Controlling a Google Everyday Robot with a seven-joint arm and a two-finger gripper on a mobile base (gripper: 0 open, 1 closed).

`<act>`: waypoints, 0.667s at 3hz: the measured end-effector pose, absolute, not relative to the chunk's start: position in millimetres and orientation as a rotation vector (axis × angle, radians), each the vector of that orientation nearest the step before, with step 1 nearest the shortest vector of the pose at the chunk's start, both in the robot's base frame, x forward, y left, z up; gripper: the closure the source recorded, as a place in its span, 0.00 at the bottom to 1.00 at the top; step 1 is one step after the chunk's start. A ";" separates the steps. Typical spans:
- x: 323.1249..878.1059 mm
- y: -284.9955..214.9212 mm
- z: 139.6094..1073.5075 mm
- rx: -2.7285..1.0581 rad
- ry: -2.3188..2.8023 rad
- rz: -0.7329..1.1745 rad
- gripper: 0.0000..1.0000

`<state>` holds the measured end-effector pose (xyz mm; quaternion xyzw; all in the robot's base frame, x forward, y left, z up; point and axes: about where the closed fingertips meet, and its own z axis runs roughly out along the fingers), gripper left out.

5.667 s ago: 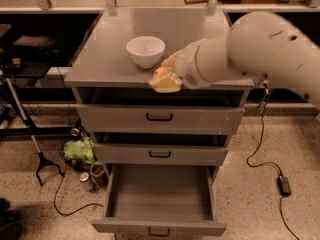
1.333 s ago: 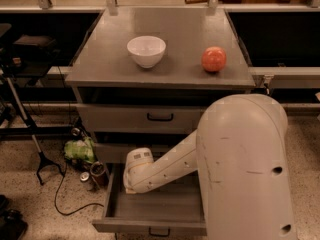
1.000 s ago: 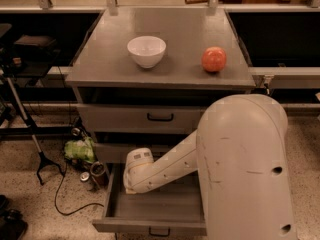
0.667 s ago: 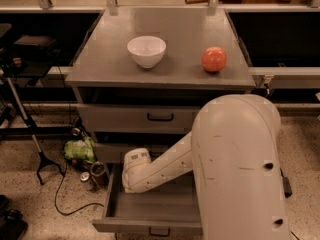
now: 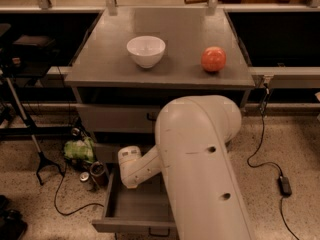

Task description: Place orange into bottom drawer

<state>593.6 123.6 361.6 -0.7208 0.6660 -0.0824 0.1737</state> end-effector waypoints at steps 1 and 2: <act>605.0 113.6 332.6 -2.089 1.919 -0.297 1.00; 606.6 104.3 304.8 -2.136 1.936 -0.332 1.00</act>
Offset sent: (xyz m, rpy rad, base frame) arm 0.0162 -0.0305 -0.0876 -0.1845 0.0451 0.0035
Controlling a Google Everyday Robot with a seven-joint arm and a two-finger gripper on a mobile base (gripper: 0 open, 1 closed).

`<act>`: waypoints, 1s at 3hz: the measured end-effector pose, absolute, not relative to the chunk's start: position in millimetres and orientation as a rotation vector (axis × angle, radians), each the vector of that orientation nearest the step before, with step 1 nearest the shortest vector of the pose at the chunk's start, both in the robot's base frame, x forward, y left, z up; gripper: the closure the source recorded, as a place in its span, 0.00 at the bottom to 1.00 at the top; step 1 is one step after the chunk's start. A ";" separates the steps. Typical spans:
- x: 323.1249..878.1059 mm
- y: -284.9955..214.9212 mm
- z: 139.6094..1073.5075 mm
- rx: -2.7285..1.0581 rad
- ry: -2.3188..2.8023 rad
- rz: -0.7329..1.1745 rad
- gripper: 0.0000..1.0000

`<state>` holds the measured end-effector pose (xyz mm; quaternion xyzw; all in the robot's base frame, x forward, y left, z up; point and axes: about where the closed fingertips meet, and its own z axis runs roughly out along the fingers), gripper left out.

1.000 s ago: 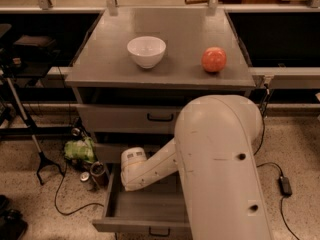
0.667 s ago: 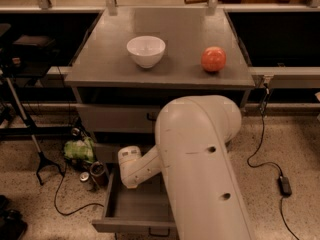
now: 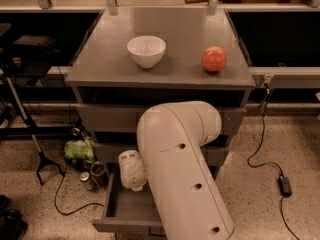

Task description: Place orange into bottom drawer

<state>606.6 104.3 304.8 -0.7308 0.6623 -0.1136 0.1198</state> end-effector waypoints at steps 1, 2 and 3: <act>608.5 105.4 279.4 -2.164 1.929 -0.329 1.00; 613.7 118.4 255.5 -2.189 1.899 -0.309 1.00; 619.8 138.1 235.2 -2.216 1.835 -0.238 1.00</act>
Offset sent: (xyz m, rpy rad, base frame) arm 0.0161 0.0326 -0.0756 0.0070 0.0240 0.0766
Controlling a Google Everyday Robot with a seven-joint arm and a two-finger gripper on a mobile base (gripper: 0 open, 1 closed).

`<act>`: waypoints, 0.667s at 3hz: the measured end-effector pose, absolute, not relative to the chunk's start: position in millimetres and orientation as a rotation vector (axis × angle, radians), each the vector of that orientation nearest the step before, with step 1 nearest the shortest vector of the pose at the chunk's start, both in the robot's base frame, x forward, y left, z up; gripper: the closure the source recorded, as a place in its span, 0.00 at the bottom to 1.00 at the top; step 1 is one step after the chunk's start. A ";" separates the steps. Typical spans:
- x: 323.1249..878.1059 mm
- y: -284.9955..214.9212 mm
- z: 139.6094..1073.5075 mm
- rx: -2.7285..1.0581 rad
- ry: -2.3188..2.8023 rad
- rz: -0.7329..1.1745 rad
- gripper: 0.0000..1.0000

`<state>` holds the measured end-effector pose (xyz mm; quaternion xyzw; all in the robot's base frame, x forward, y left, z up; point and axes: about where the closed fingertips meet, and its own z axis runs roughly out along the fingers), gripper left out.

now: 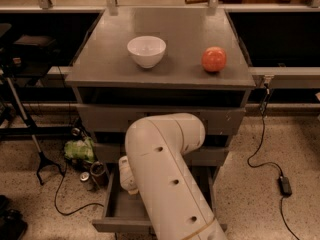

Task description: Place orange into bottom drawer

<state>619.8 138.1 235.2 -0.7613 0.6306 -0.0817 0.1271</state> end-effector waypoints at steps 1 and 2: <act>617.7 155.8 217.5 -2.267 1.758 -0.142 1.00; 607.3 164.7 201.5 -2.325 1.702 -0.055 1.00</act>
Offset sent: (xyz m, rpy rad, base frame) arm -0.0034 0.0362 -0.0476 0.0948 0.1654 0.2098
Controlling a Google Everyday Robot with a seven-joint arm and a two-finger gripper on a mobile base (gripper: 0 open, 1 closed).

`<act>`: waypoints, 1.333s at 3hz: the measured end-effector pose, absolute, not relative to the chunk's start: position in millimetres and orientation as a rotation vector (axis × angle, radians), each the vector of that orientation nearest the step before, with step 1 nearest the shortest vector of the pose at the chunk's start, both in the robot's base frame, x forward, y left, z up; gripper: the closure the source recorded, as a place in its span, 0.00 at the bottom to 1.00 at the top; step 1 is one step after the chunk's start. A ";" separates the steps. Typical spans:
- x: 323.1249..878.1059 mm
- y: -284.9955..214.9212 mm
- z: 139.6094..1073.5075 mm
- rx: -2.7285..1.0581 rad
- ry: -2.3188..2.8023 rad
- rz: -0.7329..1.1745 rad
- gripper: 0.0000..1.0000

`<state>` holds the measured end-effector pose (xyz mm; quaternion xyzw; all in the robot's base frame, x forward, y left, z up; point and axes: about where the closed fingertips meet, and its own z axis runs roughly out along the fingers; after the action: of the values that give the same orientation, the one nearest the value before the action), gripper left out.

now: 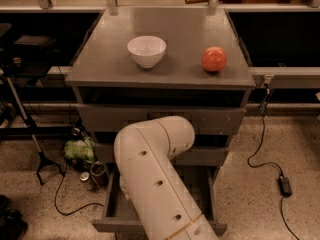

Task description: Place orange into bottom drawer

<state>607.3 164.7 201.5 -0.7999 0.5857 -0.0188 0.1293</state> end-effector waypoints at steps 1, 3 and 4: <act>598.4 165.5 190.0 -2.343 1.697 0.016 0.85; 599.0 159.6 183.5 -2.311 1.730 0.100 0.39; 606.0 153.1 186.3 -2.272 1.749 0.112 0.16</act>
Offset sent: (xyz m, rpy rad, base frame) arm 0.0091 -0.0048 -0.0185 0.0658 0.1130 0.0051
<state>606.0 153.1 186.3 -0.7844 0.6039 0.0387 0.1356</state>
